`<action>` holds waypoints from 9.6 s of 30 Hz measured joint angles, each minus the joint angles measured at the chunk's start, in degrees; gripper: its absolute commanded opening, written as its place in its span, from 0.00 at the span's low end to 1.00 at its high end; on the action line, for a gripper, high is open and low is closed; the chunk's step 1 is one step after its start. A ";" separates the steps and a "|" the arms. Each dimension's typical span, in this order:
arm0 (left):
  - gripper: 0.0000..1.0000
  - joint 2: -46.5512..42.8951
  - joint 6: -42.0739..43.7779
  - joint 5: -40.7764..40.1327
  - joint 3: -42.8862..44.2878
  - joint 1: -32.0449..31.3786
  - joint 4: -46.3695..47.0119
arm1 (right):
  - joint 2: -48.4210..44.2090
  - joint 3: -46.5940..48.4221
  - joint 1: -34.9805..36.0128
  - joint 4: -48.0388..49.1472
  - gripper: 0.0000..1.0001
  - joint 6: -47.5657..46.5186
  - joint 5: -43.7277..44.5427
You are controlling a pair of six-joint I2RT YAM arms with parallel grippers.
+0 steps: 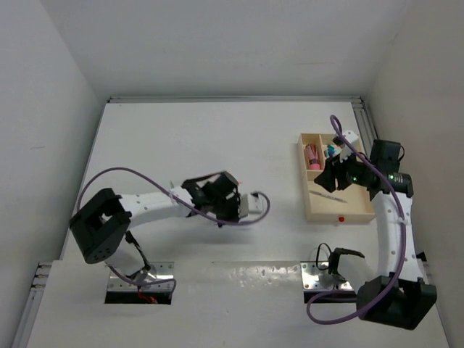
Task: Sort the stationery into containers
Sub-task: Grab a piece of stationery with the left arm, then pass the stationery from the left arm to the right, then place the stationery into the container, then grab a piece of stationery with the left arm, then pass the stationery from the left arm to the right, then place the stationery into the container, then grab a piece of stationery with the left arm, then pass the stationery from the left arm to the right
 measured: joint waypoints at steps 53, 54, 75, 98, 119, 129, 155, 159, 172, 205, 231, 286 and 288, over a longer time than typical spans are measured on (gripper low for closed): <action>0.00 -5.09 -88.65 29.42 8.59 28.30 61.72 | 13.38 4.68 31.04 64.06 0.30 81.70 0.02; 0.00 -5.09 -88.65 29.40 8.59 28.30 61.72 | 13.60 4.68 31.12 64.06 0.28 81.68 0.04; 1.00 -0.37 -54.23 33.44 25.46 43.93 20.39 | 13.25 14.12 18.05 19.26 0.00 17.00 -3.32; 0.85 -1.62 -7.19 -1.40 22.60 34.16 -14.01 | 23.02 -0.92 0.63 -2.58 0.18 -64.11 12.92; 0.60 17.29 17.53 1.09 28.50 33.11 -19.32 | 14.84 5.60 0.44 5.20 0.51 -27.82 3.30; 0.60 20.24 20.76 4.68 26.43 30.53 -16.63 | 11.56 6.91 -1.07 7.43 0.52 -6.91 -3.82; 0.01 23.69 22.84 -1.07 24.98 27.63 -11.72 | 9.68 8.07 -2.40 8.31 0.50 5.05 -8.20; 0.00 23.69 18.82 1.40 25.77 29.57 -11.98 | 9.42 8.07 -2.10 13.38 0.51 12.15 -9.73; 0.00 3.04 -33.79 29.62 25.62 41.79 21.94 | 14.58 8.37 11.65 54.01 0.57 63.82 -8.57; 0.80 0.31 -66.93 39.93 20.98 35.08 49.13 | 25.73 23.39 29.27 61.33 0.00 72.00 -2.51; 0.94 3.30 -15.52 21.64 23.28 31.43 -3.41 | 16.39 4.94 1.99 -12.37 0.00 -50.84 5.66; 0.00 -0.48 -56.59 11.78 15.34 33.27 25.05 | 7.21 6.19 16.61 24.26 0.64 28.98 -13.55; 0.00 -2.84 -64.52 16.81 14.51 33.77 37.48 | 8.61 6.75 20.20 29.40 0.64 36.33 -13.60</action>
